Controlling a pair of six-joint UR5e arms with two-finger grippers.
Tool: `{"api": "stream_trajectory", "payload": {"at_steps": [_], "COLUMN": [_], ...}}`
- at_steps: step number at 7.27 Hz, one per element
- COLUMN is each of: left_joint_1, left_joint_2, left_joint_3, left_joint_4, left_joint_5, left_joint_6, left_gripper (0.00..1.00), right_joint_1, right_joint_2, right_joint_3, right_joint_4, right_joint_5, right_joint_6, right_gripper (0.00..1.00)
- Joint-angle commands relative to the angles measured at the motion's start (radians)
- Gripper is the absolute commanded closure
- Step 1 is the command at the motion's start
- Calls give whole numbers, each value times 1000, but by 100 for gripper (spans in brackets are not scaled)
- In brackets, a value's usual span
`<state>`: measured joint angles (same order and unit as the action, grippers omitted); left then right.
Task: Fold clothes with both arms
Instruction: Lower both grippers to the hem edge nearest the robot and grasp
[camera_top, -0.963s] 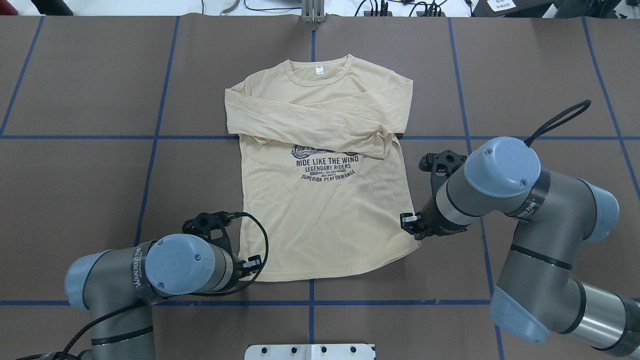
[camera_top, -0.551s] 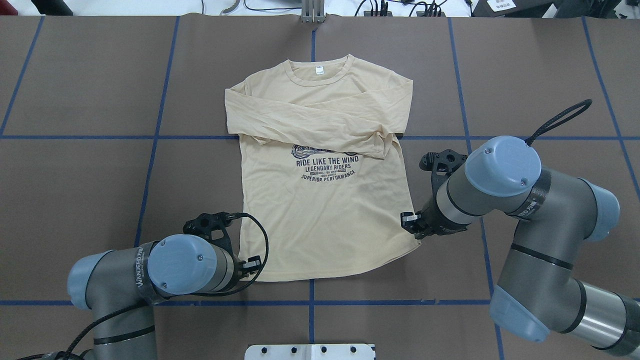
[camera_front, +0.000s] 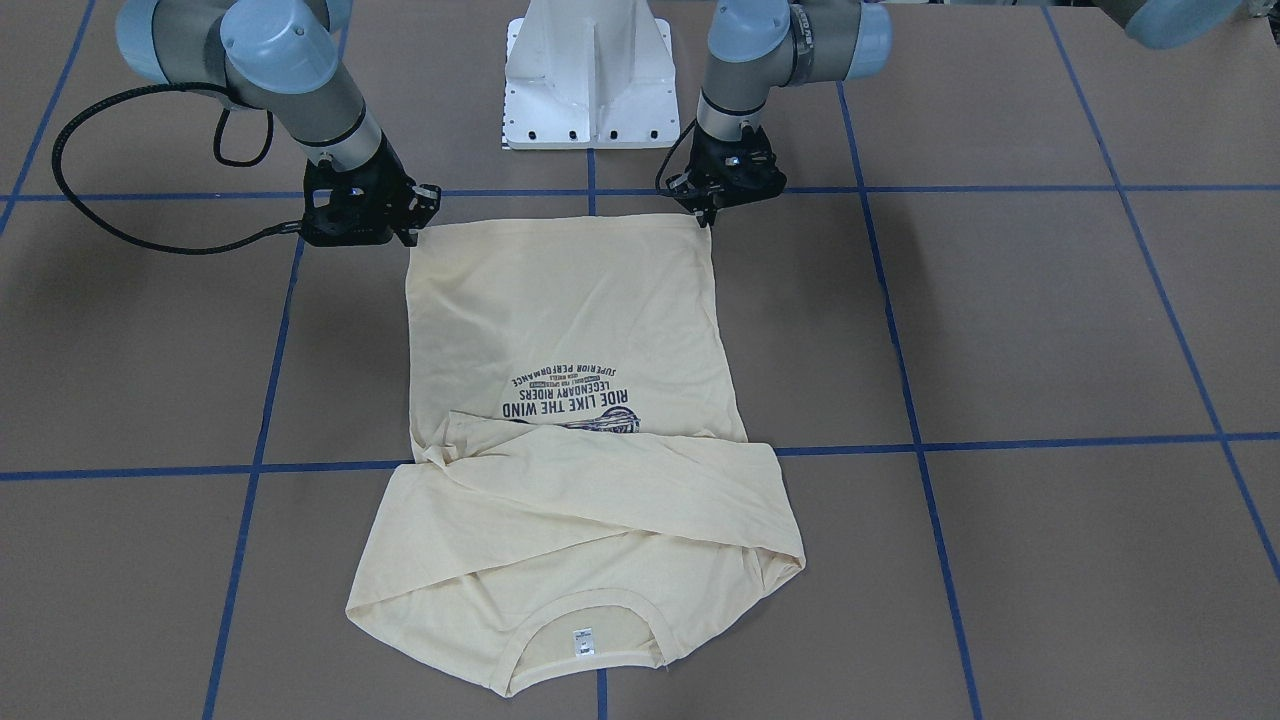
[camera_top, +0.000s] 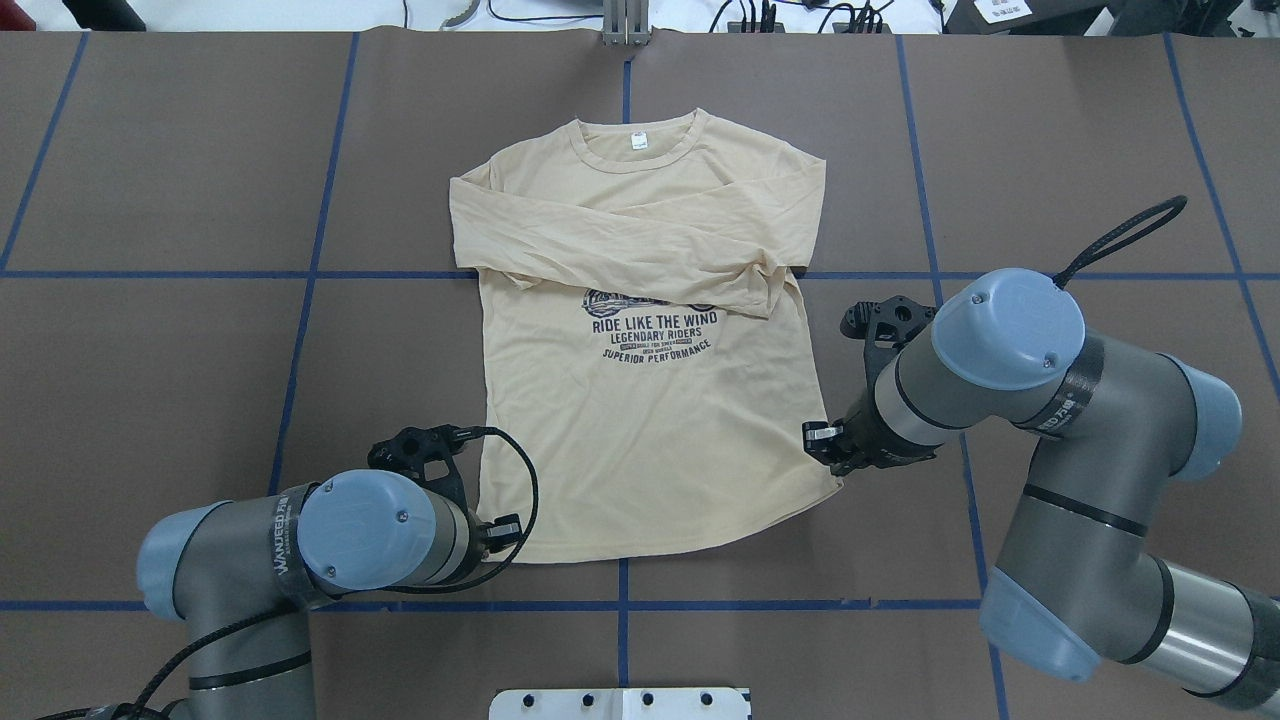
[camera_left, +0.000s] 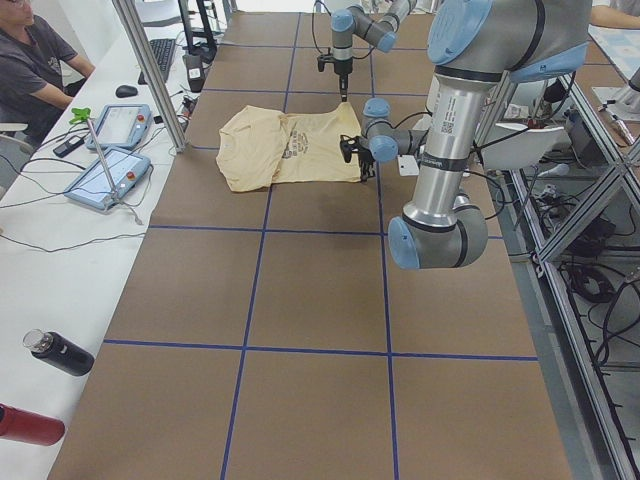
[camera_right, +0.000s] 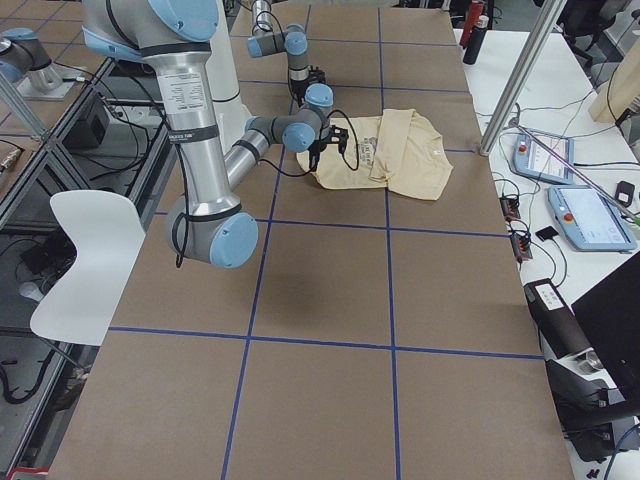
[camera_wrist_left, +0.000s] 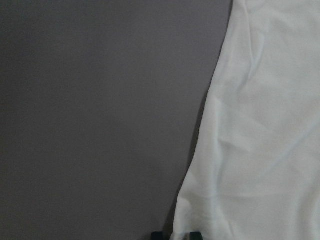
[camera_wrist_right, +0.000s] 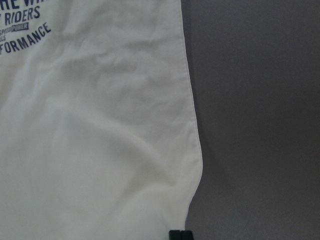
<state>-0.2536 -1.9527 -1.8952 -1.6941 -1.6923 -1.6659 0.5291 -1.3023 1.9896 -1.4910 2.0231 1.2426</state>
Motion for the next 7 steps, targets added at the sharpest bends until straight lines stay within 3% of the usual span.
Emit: {"api": "stream_trajectory", "payload": {"at_steps": [1,4,7], "left_joint_1": [-1,-1,16], "left_joint_2": [-2,1,11], "left_joint_3": [-8,-91,-152], "left_joint_4": [1,77,80], "left_joint_5": [-1,-1,-3], "left_joint_6": [0,0,3], "left_gripper": [100,100,100], "right_joint_1": [2,3,-35], "right_joint_2": [0,-15,-70], "right_joint_3": [0,11,56], "right_joint_4": [0,0,-6], "right_joint_5": [0,2,110], "right_joint_6": [0,24,44], "right_gripper": [100,100,100]}}
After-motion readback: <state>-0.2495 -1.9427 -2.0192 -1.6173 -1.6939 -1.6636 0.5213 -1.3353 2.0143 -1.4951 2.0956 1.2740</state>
